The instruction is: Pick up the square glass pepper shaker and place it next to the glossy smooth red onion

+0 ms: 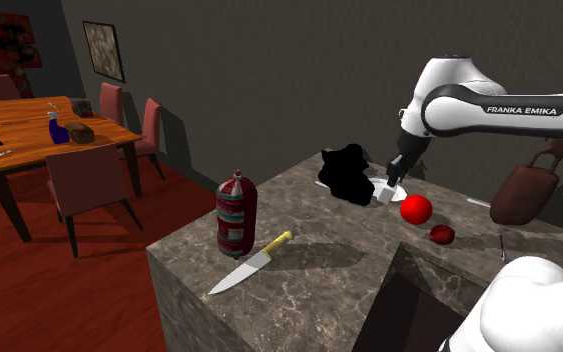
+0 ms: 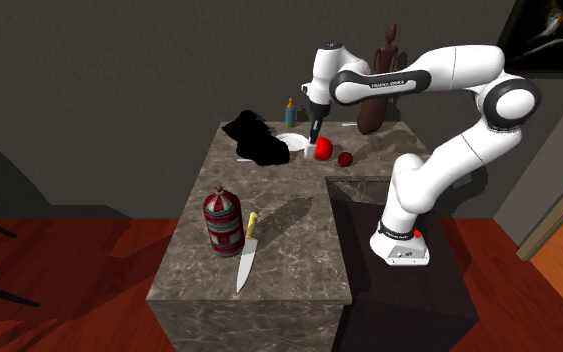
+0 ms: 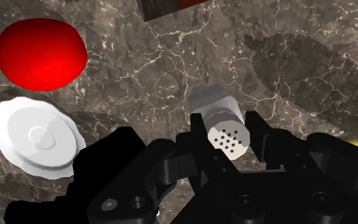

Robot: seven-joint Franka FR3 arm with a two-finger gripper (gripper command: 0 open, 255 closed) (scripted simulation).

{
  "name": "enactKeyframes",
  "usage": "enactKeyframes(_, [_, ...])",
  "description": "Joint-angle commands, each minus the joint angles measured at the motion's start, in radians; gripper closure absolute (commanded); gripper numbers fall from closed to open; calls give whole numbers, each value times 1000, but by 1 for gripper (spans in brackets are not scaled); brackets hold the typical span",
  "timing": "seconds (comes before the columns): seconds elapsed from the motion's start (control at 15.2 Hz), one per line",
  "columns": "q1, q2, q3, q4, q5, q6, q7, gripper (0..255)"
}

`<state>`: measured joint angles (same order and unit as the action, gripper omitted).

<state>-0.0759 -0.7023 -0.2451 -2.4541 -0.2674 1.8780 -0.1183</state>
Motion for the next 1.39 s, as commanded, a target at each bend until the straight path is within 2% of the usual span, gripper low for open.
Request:
enactKeyframes(0.0, [-15, 26, -48, 14, -21, 22, -50, 255])
enactKeyframes(0.59, [-40, 204, -254, 178, -45, 83, -272, 255])
enactKeyframes(1.32, [-46, 233, -287, 53, -65, 236, -262, 255])
